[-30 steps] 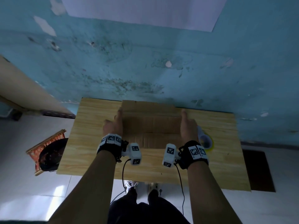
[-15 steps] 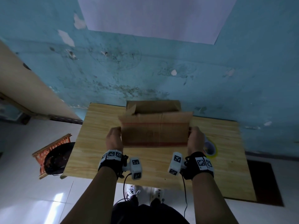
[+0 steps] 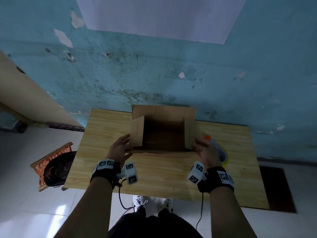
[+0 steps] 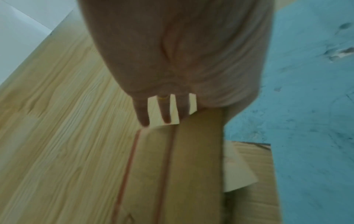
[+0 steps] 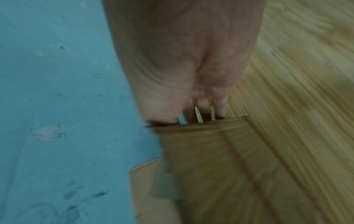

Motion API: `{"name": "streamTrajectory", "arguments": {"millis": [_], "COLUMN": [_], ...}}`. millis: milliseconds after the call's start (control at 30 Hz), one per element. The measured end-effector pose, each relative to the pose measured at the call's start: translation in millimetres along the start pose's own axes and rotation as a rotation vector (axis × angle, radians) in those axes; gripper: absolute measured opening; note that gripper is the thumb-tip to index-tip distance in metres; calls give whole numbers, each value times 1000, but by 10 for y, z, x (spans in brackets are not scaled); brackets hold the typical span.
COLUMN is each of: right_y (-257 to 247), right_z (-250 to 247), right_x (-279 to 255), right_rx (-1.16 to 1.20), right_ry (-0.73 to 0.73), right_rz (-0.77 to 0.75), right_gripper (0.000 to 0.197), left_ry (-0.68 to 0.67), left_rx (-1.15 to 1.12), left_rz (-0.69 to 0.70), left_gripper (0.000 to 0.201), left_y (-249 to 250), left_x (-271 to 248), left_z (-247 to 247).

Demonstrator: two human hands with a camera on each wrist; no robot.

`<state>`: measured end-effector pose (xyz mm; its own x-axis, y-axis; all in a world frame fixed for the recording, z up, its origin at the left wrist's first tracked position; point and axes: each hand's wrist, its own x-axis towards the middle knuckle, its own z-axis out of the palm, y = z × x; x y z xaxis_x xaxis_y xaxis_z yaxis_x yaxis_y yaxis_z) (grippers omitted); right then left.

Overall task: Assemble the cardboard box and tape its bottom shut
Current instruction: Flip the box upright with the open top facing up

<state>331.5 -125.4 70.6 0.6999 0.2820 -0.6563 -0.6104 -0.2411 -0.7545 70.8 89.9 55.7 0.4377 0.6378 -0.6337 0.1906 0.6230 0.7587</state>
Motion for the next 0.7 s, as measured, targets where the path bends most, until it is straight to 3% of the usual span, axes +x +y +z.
{"name": "streamTrajectory", "arguments": {"millis": [167,300,433,500,600,700], "right_y": [104,165,252,255,272,288], "right_z": [-71,-88,34,118,142,183], "right_x": [110,25,82,94,148,187], "right_rx": [-126,-379,-526,-562,-577,-586], "right_ry": [19,-69,68,98,109,159], "right_rz": [50,-40,-150,-166,-171,-160], "right_gripper": [44,21,74,83,90,62], "left_ry": [70,172,311,306,267,273], "left_rx": [125,265,582,634,669,707], "left_rz": [27,110,122,101,52,45], "left_gripper": [46,36,25,37,74,97], "left_y": [-81,-176,-201,-153,-62,-35], "left_x": [115,183,160,147,172,182], "left_z": [50,95,208,264,332,454]}}
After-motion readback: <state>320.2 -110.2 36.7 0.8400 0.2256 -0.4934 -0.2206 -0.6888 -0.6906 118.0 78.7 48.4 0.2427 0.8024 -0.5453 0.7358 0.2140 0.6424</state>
